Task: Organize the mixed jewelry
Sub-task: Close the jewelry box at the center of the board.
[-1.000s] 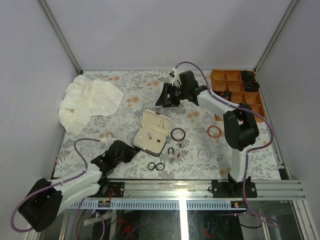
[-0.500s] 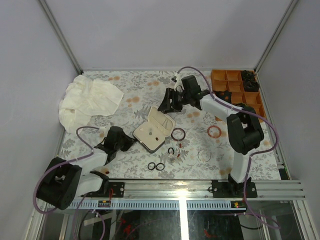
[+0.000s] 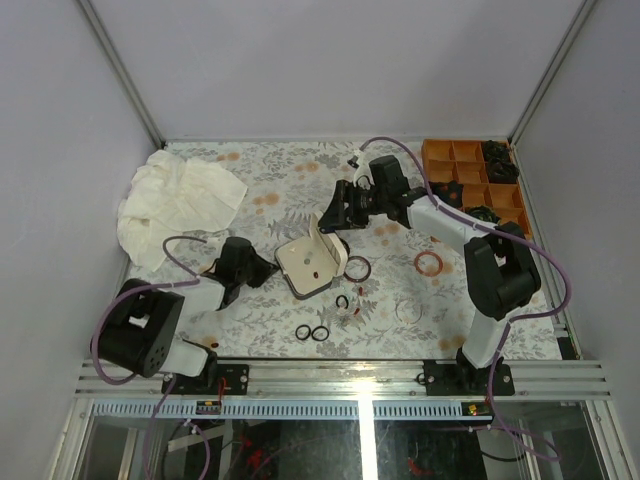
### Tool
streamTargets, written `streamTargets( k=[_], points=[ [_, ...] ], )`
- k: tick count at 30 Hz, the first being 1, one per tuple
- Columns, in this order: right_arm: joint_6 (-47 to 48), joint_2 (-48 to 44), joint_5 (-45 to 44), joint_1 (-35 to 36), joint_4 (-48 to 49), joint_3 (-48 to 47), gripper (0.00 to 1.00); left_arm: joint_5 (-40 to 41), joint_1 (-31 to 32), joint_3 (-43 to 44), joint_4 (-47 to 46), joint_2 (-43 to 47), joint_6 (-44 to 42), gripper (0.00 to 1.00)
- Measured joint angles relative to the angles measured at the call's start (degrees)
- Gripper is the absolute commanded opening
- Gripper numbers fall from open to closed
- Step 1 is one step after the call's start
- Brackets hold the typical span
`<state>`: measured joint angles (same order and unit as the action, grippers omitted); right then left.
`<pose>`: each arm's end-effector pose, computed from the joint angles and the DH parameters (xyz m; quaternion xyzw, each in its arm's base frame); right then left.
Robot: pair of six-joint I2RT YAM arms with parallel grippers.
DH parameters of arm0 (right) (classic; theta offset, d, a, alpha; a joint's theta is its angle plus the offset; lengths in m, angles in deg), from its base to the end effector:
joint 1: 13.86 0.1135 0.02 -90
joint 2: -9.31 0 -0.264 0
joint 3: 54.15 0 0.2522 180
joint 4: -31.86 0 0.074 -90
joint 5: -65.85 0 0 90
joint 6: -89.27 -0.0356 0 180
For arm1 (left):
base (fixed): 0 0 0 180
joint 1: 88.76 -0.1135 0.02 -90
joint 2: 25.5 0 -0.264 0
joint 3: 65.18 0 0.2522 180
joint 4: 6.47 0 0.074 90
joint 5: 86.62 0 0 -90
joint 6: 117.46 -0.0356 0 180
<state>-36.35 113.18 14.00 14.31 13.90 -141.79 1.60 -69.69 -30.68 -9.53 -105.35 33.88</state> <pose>0.3509 0.2129 0.2420 -0.0984 0.8434 0.4789 0.2229 0.2187 -0.0768 0.1202 -0.3239 0.8552 -0.2719 0.2997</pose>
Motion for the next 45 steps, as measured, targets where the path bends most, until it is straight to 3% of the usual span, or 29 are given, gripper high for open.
streamTargets(
  k=[12,35,40,45],
  points=[
    [-2.4,-1.0,1.1,0.0,1.9,1.2,0.63,-0.8,-0.4,4.0,0.0,-4.1,-1.5,0.02],
    [-3.5,-2.5,1.9,3.1,3.7,2.5,0.63,-2.4,-2.2,1.9,0.4,1.4,-1.8,0.02],
    [-3.5,-2.5,1.9,3.8,3.7,2.5,0.63,-2.6,-2.9,0.6,1.5,5.3,-1.9,0.02],
    [-3.7,-2.5,1.9,4.5,3.8,2.8,0.62,-2.3,-3.1,0.7,8.4,14.1,-3.0,0.04]
  ],
)
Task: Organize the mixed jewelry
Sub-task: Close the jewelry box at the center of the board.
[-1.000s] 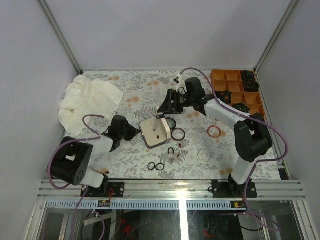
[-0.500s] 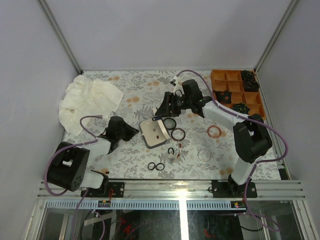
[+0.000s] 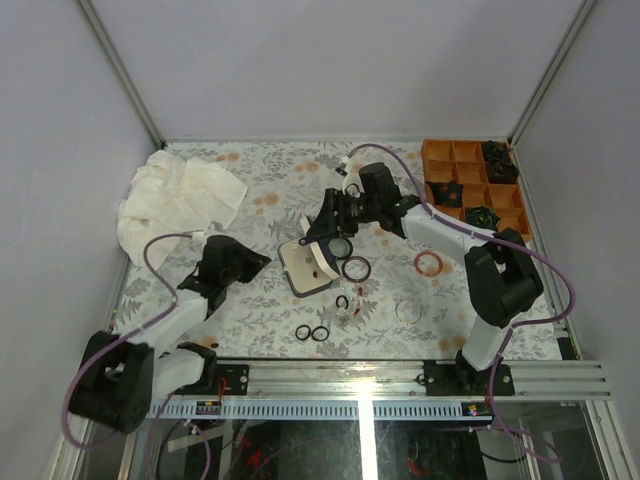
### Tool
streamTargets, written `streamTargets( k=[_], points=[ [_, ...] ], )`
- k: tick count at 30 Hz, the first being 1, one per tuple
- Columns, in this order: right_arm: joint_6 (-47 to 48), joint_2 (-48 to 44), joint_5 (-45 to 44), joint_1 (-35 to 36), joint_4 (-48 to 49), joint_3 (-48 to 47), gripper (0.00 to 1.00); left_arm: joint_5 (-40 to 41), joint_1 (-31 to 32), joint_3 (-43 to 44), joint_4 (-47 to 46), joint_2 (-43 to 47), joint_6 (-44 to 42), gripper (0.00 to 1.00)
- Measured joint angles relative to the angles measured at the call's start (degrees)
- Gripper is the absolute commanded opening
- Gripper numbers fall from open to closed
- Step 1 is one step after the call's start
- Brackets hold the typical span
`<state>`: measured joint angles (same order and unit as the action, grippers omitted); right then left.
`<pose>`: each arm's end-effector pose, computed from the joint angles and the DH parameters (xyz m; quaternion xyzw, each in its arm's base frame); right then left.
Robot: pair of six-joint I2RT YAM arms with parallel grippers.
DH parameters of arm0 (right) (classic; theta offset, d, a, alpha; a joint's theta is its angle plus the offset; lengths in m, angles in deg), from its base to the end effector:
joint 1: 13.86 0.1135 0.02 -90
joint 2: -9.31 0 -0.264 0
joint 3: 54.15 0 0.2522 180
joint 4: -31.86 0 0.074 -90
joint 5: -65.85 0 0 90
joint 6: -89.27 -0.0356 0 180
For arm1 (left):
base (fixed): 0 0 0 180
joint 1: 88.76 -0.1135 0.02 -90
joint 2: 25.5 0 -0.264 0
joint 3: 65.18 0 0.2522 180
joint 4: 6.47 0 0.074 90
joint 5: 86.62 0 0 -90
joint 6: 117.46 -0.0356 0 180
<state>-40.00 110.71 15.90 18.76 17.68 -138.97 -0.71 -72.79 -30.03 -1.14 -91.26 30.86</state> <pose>0.3253 0.2354 0.2485 -0.1216 0.8252 0.5136 0.2012 0.2082 -0.0622 0.1615 -0.3064 0.8360 -0.2996 0.3428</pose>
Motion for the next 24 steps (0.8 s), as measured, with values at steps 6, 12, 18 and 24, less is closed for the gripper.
streamTargets(
  k=[6,12,18,24],
  points=[
    [-0.2,0.0,-0.2,1.3,0.0,0.5,0.57,1.7,-0.1,1.7,10.5,13.4,-1.4,0.05],
    [-0.5,0.0,-0.6,3.3,0.4,0.7,0.5,1.7,-0.3,3.5,15.9,16.7,-2.1,0.05],
    [0.0,0.0,-3.3,4.7,-0.6,0.7,0.4,1.7,-0.3,3.5,17.8,16.4,-2.1,0.05],
    [1.9,1.5,-7.7,7.0,-4.0,-0.4,0.36,1.7,-0.3,3.5,18.0,16.4,-2.1,0.05]
  ],
)
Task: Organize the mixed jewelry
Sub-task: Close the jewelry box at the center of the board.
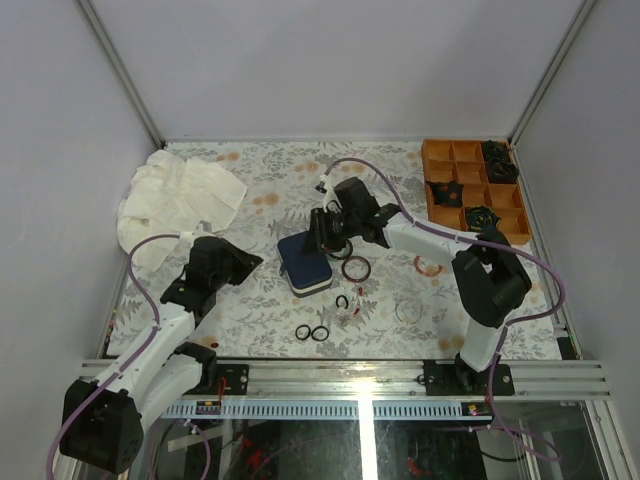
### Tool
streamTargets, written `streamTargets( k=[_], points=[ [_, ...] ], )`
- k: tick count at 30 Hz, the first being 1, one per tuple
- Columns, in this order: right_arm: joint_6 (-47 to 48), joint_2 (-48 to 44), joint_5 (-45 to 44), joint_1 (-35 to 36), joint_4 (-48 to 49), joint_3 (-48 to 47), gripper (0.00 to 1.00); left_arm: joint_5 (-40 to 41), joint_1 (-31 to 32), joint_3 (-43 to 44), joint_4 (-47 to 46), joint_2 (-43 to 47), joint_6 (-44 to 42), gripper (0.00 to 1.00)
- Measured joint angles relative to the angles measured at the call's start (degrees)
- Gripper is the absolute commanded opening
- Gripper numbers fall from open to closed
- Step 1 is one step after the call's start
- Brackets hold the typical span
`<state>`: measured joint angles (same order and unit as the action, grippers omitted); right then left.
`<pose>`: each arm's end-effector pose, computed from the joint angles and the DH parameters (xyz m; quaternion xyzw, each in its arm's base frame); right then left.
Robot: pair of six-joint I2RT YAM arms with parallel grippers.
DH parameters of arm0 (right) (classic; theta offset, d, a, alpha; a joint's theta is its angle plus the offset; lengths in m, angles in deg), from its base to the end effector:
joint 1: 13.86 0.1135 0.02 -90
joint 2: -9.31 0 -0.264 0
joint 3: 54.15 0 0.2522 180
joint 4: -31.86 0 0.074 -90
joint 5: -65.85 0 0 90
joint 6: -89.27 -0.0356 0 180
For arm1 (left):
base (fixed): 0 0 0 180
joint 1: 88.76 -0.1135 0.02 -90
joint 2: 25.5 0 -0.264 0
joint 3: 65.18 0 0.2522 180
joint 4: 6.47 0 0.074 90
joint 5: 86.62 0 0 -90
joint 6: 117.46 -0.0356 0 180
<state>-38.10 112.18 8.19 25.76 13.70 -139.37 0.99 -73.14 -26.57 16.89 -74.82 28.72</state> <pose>0.2987 0.2720 0.2335 -0.1436 0.8524 0.4663 0.1881 0.1792 -0.0516 0.2055 -0.2969 0.8317 -0.2898 0.3690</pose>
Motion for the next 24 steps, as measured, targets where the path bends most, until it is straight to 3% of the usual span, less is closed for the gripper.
streamTargets(
  k=[5,12,24],
  points=[
    [3.8,2.2,-7.1,2.6,-6.8,-3.5,0.35,-0.1,0.0,-0.3,-0.5,-0.9,0.0,0.05],
    [9.6,5.5,-16.8,6.6,-14.7,-11.5,0.23,-0.7,0.0,-1.7,-2.8,-4.5,0.1,0.05],
    [16.6,7.9,-37.3,15.8,-24.2,-19.9,0.29,-1.4,-0.3,-4.0,-7.5,-6.9,0.1,0.05]
  ],
)
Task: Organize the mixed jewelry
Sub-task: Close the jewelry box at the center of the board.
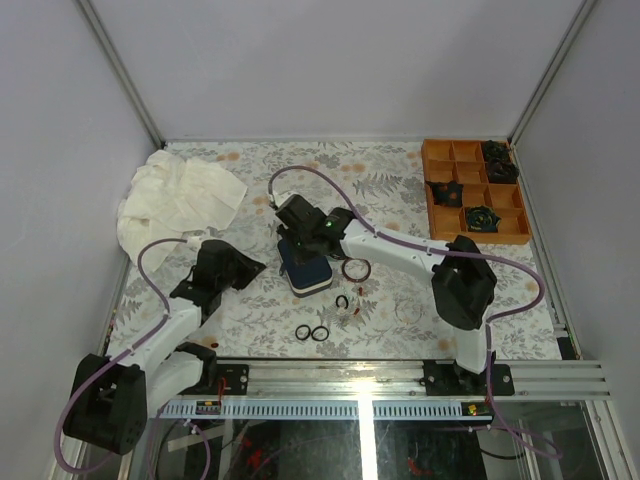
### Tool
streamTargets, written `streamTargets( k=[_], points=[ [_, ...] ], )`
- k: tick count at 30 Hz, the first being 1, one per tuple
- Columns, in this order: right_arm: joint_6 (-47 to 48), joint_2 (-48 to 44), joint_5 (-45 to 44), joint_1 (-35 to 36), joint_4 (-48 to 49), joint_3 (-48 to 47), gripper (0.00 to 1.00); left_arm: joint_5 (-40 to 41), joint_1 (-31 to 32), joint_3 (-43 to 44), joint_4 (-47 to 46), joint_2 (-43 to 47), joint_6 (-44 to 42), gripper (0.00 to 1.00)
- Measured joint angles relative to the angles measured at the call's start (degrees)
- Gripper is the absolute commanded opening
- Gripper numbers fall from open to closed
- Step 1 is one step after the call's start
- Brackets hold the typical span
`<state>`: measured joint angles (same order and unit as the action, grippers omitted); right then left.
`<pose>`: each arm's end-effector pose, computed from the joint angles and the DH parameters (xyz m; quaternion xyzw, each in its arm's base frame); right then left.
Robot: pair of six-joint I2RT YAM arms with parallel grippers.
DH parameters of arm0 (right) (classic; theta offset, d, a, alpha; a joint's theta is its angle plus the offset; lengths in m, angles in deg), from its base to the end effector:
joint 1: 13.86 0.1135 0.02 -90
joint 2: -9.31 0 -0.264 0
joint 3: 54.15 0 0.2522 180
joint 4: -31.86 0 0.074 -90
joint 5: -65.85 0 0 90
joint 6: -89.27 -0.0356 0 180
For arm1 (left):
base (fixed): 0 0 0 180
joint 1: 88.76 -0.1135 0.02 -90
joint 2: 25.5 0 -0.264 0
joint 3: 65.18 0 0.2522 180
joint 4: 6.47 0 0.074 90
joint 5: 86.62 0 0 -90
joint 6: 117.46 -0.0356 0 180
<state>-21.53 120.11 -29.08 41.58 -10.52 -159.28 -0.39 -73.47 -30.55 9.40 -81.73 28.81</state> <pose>0.2509 0.3589 0.2540 -0.2630 0.8952 0.1892 0.3061 0.1872 -0.0536 0.1735 -0.3001 0.8447 -0.2825 0.3416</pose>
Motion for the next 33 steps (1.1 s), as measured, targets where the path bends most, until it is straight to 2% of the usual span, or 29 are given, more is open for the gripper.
streamTargets(
  k=[6,14,21,33],
  points=[
    [1.9,1.7,-5.0,2.3,-0.8,-3.3,0.28,-0.1,-0.2,0.0,0.0,0.9,0.0,0.08],
    [1.4,8.7,-3.6,2.3,-1.3,-4.2,0.27,-0.9,-0.3,-2.1,-3.1,0.0,0.0,0.07],
    [0.6,8.4,-3.4,2.2,0.4,-2.8,0.26,-3.8,-0.2,-4.6,-10.4,-8.6,0.9,0.0],
    [0.4,8.0,-2.5,2.0,1.2,-2.1,0.26,-6.9,0.9,-5.6,-28.4,-21.9,1.9,0.0]
  ],
)
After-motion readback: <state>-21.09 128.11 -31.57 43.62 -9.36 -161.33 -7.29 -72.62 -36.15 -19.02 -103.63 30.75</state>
